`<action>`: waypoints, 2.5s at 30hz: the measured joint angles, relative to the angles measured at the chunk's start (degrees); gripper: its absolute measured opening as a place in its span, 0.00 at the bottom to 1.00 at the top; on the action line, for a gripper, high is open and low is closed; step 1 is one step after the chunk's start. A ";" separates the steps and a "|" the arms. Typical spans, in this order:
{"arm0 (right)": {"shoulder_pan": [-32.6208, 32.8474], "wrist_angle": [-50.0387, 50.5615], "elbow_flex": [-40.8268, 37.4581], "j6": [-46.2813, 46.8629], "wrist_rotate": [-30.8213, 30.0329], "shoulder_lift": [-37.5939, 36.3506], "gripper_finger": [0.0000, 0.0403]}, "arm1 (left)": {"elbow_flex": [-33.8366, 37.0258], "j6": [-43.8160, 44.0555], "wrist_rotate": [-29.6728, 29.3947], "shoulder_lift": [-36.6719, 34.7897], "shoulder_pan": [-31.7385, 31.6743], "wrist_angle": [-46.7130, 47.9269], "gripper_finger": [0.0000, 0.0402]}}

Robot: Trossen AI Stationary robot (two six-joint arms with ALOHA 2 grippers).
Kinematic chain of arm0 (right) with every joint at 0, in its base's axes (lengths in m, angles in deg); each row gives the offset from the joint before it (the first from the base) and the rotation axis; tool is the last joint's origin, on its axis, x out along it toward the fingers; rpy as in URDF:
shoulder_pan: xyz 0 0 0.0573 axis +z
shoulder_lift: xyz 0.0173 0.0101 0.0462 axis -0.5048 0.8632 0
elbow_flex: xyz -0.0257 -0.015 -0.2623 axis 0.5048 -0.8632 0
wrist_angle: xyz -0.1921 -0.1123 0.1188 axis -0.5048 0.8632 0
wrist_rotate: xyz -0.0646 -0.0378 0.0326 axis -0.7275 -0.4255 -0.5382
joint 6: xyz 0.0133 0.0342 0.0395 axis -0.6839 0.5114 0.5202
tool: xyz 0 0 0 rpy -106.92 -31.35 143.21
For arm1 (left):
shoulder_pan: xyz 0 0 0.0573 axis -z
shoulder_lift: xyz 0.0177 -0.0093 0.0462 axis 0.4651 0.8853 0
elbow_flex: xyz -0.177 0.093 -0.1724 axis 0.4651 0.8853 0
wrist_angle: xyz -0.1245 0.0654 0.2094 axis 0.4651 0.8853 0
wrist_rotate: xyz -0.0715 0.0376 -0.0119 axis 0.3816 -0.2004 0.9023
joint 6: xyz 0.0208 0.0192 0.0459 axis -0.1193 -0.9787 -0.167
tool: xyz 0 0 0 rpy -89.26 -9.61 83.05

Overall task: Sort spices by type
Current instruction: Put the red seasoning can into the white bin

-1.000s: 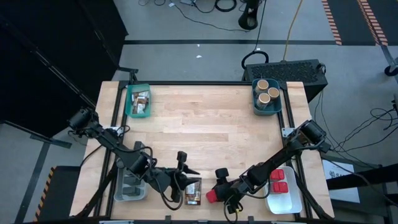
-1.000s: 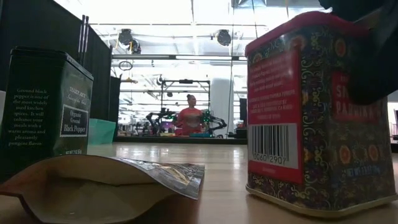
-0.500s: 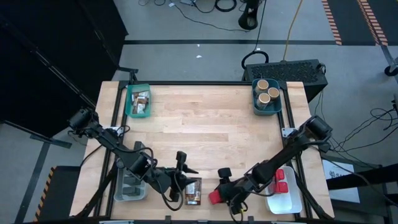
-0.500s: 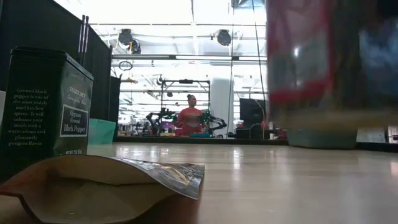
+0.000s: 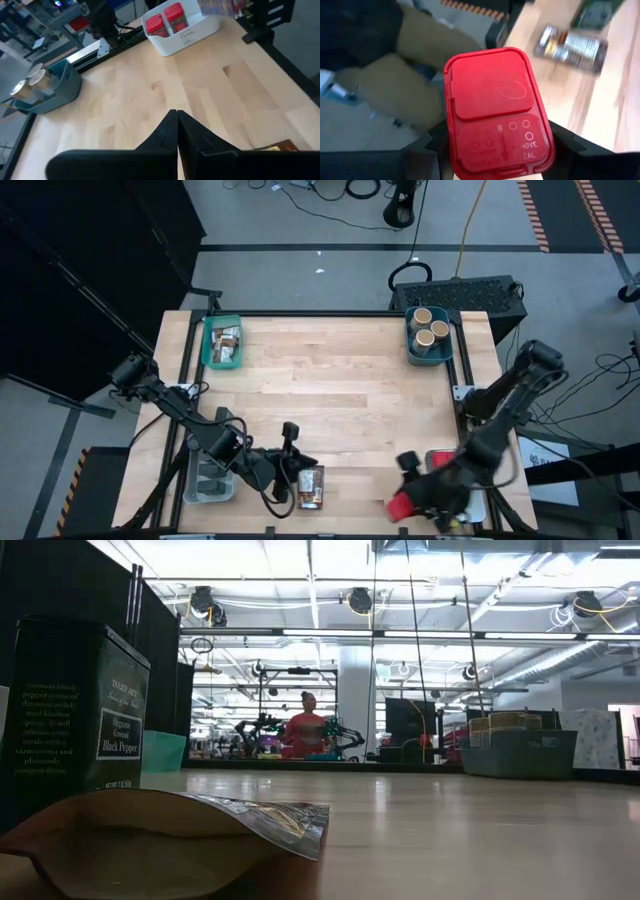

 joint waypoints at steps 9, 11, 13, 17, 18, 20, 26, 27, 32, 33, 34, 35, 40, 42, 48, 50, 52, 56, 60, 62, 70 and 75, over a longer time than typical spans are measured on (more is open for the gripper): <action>14.07 14.58 0.00 16.85 -14.50 -3.34 0.47 | 0.00 0.04 -1.67 0.00 -0.25 -0.42 0.01; 16.72 16.97 0.00 21.01 -16.76 -3.34 0.47 | 0.00 0.04 -1.69 0.00 -0.51 -0.44 0.01; 19.00 19.48 0.00 26.22 -17.93 -3.34 0.47 | 0.00 0.05 -1.73 0.00 -0.91 -0.45 0.01; 22.31 26.77 0.00 43.16 -16.58 -3.34 0.47 | 0.00 0.36 -1.84 0.00 -1.81 -0.51 0.01; 22.75 27.00 0.00 46.35 -15.28 -3.34 0.47 | 0.00 0.39 -1.84 0.00 -2.03 -0.52 0.01; 23.61 25.40 0.00 49.07 -12.04 -3.34 0.47 | 0.00 0.39 -1.84 0.00 -2.43 -0.52 0.01; 26.15 25.21 0.00 52.26 -10.77 -3.22 0.47 | 0.00 0.27 0.51 0.00 -4.09 -5.68 0.01; 26.41 25.93 0.00 53.91 -9.43 -3.14 0.47 | 0.00 0.22 1.76 0.00 -4.44 -6.85 0.01; 27.82 29.42 0.00 58.56 -7.12 -1.68 0.47 | 0.00 0.22 3.37 0.00 -5.69 -9.75 0.02; 27.87 29.00 0.00 58.70 -6.81 -1.34 0.47 | 0.00 0.22 3.36 0.00 -5.85 -9.66 0.02; 27.87 28.74 0.00 58.63 -7.19 -0.85 0.47 | 0.00 0.22 3.38 0.00 -6.03 -9.58 0.02; 27.87 28.78 0.00 58.31 -7.96 -0.33 0.47 | 0.00 0.22 3.38 0.10 -6.10 -9.55 0.02; 27.89 29.38 0.00 56.88 -11.29 2.93 0.47 | 0.00 0.28 3.38 0.98 -6.38 -9.59 0.02; 27.89 29.29 0.00 57.20 -11.29 4.50 0.47 | 0.00 0.28 3.38 1.27 -6.38 -9.49 0.02; 27.85 28.66 0.00 58.49 -11.49 7.60 0.47 | 0.00 0.31 3.38 1.36 -6.38 -9.56 0.02; 27.85 28.62 0.00 59.79 -11.47 7.91 0.49 | 0.00 0.31 3.35 1.36 -6.38 -9.58 0.02; 27.85 28.64 0.00 61.46 -11.49 7.94 0.52 | 0.00 0.31 3.19 1.36 -6.38 -9.60 0.02; 27.85 28.55 0.00 64.09 -11.40 7.94 0.56 | 0.00 0.29 3.14 1.36 -6.38 -9.57 0.02; 27.85 28.16 0.00 64.74 -11.24 7.94 0.54 | 0.00 0.22 3.10 1.36 -6.38 -9.57 0.02; 27.85 27.69 0.00 64.74 -11.23 7.96 0.54 | 0.00 0.22 3.07 1.36 -6.38 -9.57 0.02; 27.86 27.41 0.00 66.17 -6.32 7.96 0.56 | 0.00 0.04 2.96 1.36 -6.38 -9.57 0.02; 27.85 27.21 0.00 69.86 -5.20 7.96 0.56 | 0.00 0.04 2.96 1.36 -6.38 -9.57 0.02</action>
